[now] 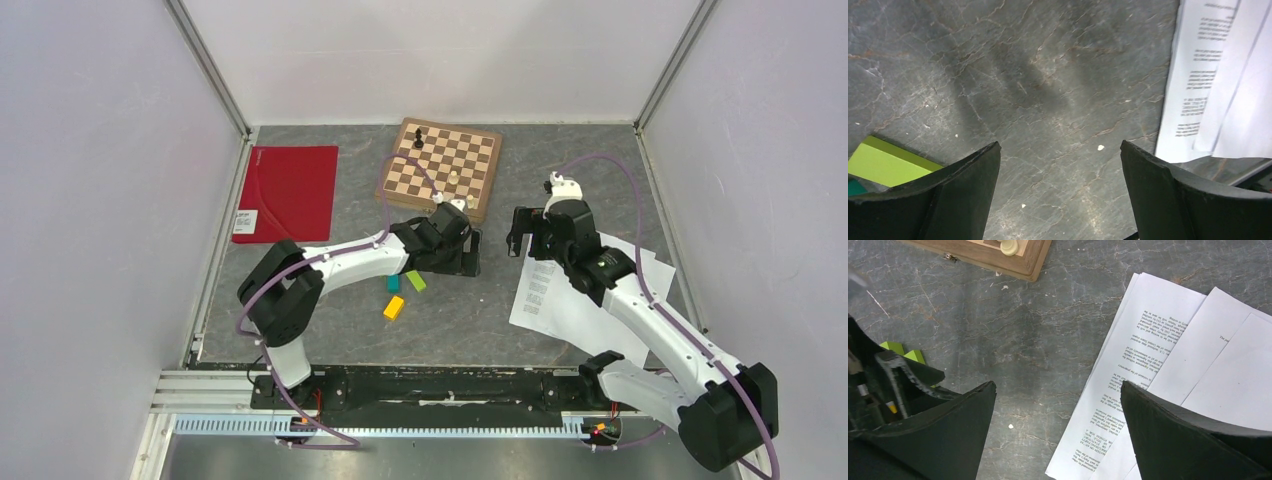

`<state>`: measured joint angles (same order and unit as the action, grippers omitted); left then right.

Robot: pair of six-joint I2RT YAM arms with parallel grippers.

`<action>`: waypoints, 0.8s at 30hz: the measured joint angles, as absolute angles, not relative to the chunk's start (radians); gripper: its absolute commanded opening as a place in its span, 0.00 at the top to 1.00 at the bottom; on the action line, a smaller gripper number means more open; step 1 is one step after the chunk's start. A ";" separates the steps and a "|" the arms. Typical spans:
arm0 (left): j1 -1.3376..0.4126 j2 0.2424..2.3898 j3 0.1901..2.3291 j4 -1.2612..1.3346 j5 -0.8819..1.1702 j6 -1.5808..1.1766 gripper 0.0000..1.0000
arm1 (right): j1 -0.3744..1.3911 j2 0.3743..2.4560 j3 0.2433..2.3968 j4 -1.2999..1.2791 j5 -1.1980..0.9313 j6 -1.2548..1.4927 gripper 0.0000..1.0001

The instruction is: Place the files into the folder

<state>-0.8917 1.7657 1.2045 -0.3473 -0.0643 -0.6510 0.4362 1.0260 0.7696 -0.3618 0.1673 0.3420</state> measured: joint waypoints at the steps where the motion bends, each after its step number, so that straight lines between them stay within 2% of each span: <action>1: -0.891 1.771 1.194 -0.339 -0.064 -0.654 0.05 | 0.436 1.024 0.769 -0.361 0.167 0.340 0.02; 15: -0.861 1.752 1.025 -0.238 -0.057 -0.683 0.05 | 0.436 1.019 0.742 -0.368 0.166 0.339 0.02; 24: -0.750 1.658 0.918 -0.236 -0.071 -0.684 0.04 | 0.436 1.020 0.737 -0.368 0.163 0.339 0.02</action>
